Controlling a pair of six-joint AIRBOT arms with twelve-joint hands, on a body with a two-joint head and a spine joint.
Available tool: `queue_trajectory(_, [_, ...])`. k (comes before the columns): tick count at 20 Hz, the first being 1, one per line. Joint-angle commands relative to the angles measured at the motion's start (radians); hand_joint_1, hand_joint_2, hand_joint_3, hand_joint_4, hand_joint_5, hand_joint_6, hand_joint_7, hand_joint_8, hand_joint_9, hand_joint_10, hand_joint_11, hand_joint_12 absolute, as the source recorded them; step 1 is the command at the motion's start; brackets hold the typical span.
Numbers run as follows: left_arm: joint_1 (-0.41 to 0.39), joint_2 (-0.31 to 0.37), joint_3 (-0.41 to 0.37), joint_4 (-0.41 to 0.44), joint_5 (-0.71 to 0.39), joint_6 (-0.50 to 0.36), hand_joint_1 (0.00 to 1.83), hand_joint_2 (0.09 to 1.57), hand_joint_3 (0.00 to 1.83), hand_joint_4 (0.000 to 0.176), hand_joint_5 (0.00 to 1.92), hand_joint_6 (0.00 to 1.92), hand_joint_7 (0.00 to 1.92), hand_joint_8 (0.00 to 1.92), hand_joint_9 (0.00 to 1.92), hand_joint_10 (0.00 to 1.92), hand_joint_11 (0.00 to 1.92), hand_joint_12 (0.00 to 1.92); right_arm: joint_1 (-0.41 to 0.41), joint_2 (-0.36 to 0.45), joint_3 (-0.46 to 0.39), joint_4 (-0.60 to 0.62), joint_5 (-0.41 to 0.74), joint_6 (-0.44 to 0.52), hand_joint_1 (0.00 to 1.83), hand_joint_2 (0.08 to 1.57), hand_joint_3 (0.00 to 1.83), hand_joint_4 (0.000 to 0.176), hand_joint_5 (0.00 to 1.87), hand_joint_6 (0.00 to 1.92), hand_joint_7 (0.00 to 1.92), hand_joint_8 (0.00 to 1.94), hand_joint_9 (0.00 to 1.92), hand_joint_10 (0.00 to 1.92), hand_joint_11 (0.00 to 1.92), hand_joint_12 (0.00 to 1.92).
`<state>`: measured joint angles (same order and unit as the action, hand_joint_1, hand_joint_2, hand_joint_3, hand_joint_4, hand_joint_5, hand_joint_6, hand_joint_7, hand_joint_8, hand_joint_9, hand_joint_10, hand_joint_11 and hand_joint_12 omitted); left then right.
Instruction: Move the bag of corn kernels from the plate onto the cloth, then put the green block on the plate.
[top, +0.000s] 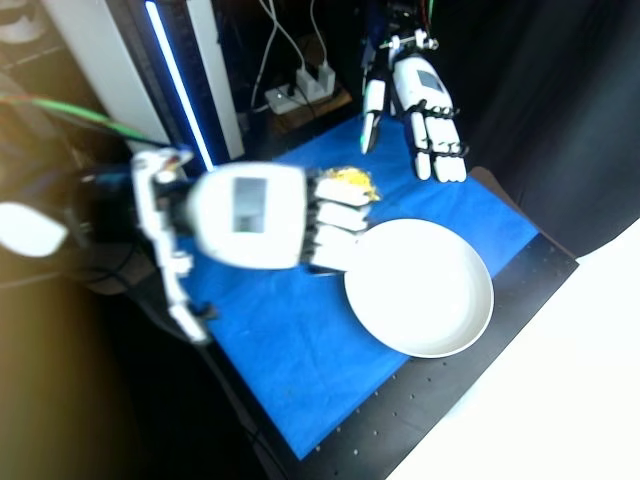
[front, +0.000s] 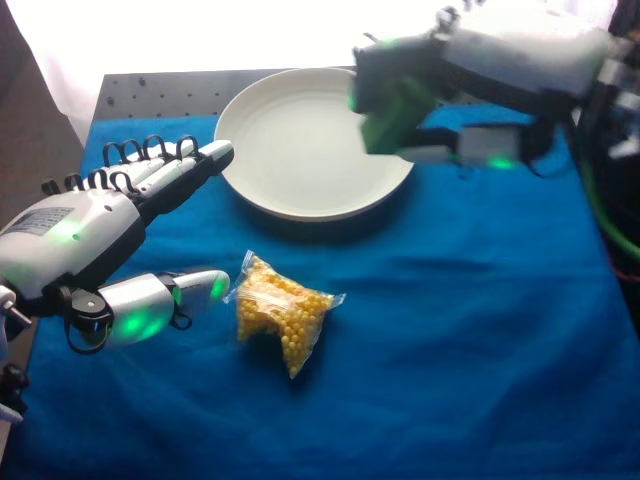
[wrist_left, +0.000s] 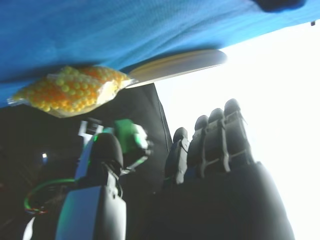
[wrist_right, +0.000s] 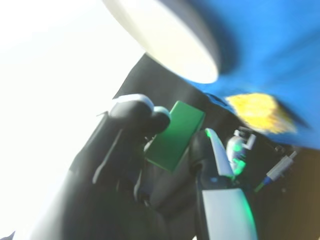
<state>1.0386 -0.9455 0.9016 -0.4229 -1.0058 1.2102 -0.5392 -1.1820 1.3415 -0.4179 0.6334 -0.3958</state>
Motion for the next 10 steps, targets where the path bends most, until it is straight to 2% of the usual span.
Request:
queue_trajectory(1, [-0.01,-0.007,0.005,0.019,-0.114,-0.005,0.45,1.27,0.0,0.152,0.01,0.0,0.0,0.0,0.0,0.0,0.0,0.0,0.027,-0.015,0.013,0.011,0.047,0.004,1.2,1.29,0.0,0.0,0.61,1.25,0.76,1.63,0.8,1.6,0.81,1.9])
queue_trajectory(2, [-0.01,-0.008,0.006,0.019,-0.114,-0.007,0.43,1.27,0.0,0.161,0.0,0.0,0.0,0.0,0.0,0.0,0.0,0.0,0.045,-0.039,0.034,0.0,0.017,0.004,1.19,1.28,0.0,0.0,0.64,1.4,0.71,1.54,0.81,1.75,0.88,1.92])
queue_trajectory(3, [-0.01,-0.008,0.006,0.019,-0.114,-0.008,0.43,1.27,0.0,0.156,0.0,0.0,0.0,0.0,0.0,0.0,0.0,0.0,0.061,-0.072,0.068,-0.01,-0.023,0.004,1.19,1.29,0.0,0.0,0.64,1.25,0.72,1.66,0.72,1.72,0.77,1.92])
queue_trajectory(4, [-0.01,-0.008,0.007,0.019,-0.114,-0.009,0.45,1.27,0.0,0.144,0.01,0.0,0.0,0.0,0.0,0.0,0.0,0.0,0.065,-0.08,0.076,-0.011,-0.031,0.004,1.31,1.25,0.0,0.0,0.68,1.19,0.73,1.49,0.74,1.63,0.65,1.75])
queue_trajectory(5, [-0.01,-0.008,0.008,0.021,-0.115,-0.009,0.46,1.27,0.0,0.13,0.01,0.0,0.0,0.0,0.0,0.0,0.0,0.0,0.076,-0.112,0.109,-0.013,-0.06,0.004,1.33,1.24,0.0,0.0,0.66,1.3,0.72,1.39,0.75,1.56,0.64,1.61])
queue_trajectory(6, [-0.01,-0.009,0.01,0.021,-0.114,-0.01,0.5,1.28,0.0,0.104,0.02,0.01,0.0,0.0,0.0,0.0,0.0,0.0,0.085,-0.136,0.132,-0.018,-0.092,0.004,1.33,1.26,0.0,0.0,0.61,1.42,0.7,1.38,0.74,1.56,0.62,1.55])
queue_trajectory(8, [-0.01,-0.012,0.013,0.023,-0.115,-0.013,0.54,1.29,0.0,0.1,0.03,0.01,0.0,0.0,0.0,0.0,0.0,0.0,0.097,-0.179,0.174,-0.034,-0.144,0.004,1.33,1.24,0.0,0.0,0.62,1.32,0.72,1.4,0.81,1.54,0.69,1.61])
queue_trajectory(10, [-0.01,-0.018,0.02,0.023,-0.118,-0.025,0.53,1.29,0.01,0.109,0.03,0.01,0.0,0.0,0.0,0.0,0.0,0.0,0.109,-0.233,0.218,-0.058,-0.212,0.004,1.33,1.25,0.0,0.0,0.64,1.3,0.7,1.41,0.8,1.56,0.71,1.65])
